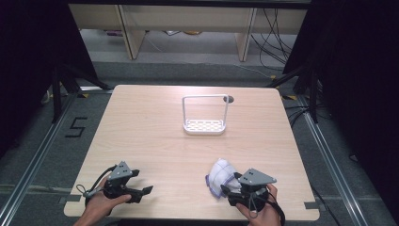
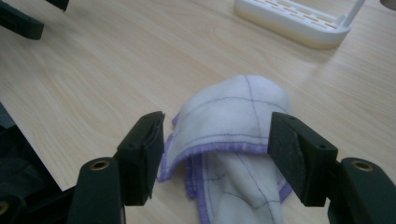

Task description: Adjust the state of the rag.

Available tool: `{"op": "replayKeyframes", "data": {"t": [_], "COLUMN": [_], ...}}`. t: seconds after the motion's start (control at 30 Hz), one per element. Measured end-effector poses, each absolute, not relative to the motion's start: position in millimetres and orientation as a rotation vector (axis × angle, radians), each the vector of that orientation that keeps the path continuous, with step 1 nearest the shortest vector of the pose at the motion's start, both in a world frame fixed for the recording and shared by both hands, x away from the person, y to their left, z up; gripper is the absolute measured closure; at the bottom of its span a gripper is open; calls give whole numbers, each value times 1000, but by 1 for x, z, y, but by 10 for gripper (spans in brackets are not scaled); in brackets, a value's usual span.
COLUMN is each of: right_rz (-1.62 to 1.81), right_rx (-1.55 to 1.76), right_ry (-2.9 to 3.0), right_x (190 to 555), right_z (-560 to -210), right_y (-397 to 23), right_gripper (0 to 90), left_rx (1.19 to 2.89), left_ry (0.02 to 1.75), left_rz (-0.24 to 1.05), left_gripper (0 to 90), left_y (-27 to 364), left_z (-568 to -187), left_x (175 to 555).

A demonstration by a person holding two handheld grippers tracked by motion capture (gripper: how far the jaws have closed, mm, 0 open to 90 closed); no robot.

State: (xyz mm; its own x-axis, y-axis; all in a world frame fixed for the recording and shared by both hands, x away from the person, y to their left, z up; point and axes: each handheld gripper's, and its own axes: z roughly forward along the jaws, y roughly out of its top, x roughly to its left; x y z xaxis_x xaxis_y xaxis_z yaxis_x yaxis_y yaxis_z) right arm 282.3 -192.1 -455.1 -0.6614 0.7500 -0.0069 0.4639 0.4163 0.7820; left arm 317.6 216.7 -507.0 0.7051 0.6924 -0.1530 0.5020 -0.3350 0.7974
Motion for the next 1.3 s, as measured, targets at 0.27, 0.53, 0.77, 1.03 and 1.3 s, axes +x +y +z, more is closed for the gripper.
{"op": "replayKeyframes", "data": {"t": [0.27,0.53,0.77,1.03,1.3], "right_rz": [1044,951,803,990,1239], "right_rx": [1017,1035,933,908,897], "right_ry": [2368,2407,2418,2394,2362], "right_x": [290,305,317,315,303], "right_z": [-461,-471,-479,-451,-407], "right_y": [-177,-165,-157,-171,-177], "right_gripper": [379,388,623,779,790], "left_rx": [2029,2030,2024,2037,2055], "left_ry": [905,914,912,910,891], "left_rz": [261,266,262,264,280], "left_gripper": [153,152,153,153,152], "left_y": [217,216,216,217,218], "left_z": [-506,-507,-507,-506,-505], "left_x": [318,318,318,318,318]}}
